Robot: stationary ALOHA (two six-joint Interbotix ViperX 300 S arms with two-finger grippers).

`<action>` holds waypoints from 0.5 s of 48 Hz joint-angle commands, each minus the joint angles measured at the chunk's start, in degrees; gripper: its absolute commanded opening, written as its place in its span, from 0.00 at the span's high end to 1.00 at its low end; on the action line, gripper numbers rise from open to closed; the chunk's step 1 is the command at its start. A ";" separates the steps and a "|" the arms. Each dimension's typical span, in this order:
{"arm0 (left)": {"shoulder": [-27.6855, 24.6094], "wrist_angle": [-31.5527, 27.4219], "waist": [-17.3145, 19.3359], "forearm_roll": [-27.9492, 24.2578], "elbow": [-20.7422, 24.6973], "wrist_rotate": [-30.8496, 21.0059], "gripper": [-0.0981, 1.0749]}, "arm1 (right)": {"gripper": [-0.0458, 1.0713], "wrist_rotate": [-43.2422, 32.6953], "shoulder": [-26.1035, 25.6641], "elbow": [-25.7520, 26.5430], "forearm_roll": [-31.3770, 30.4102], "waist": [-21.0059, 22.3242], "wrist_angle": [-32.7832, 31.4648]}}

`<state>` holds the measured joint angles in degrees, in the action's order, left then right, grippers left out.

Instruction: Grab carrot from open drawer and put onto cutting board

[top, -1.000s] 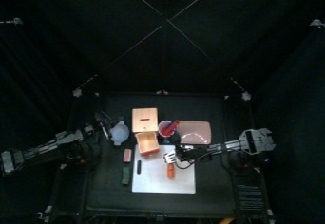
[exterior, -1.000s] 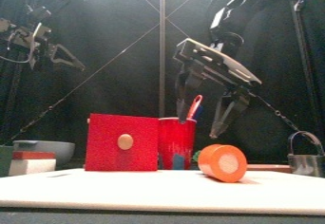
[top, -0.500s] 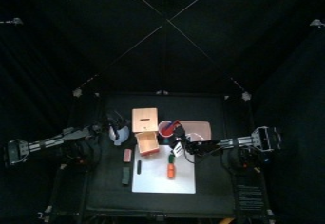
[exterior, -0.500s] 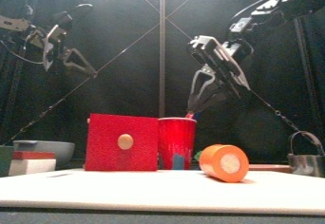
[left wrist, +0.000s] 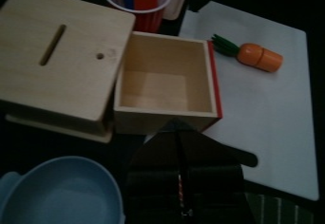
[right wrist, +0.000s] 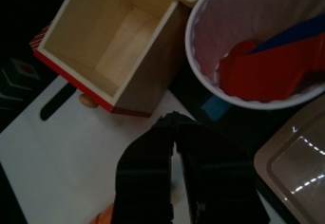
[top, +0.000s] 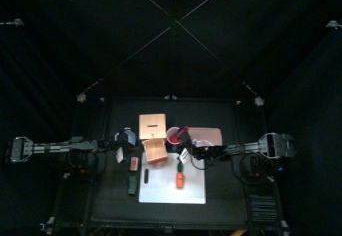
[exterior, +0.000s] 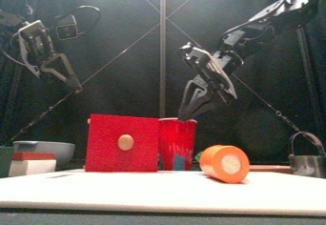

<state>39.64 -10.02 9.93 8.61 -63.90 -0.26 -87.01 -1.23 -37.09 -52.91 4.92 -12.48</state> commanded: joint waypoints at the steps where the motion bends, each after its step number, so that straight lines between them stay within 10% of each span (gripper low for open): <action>1: -1.85 2.29 -0.44 0.26 0.35 0.09 0.91 | 0.65 0.09 0.44 2.11 -0.97 0.18 0.26; 24: -15.91 8.96 -0.44 -0.79 1.05 0.26 0.91 | 0.65 0.09 6.06 6.86 -1.93 -0.09 0.26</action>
<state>25.31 -2.11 9.58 8.44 -64.69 -0.09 -87.01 5.45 -32.08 -54.58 4.83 -12.39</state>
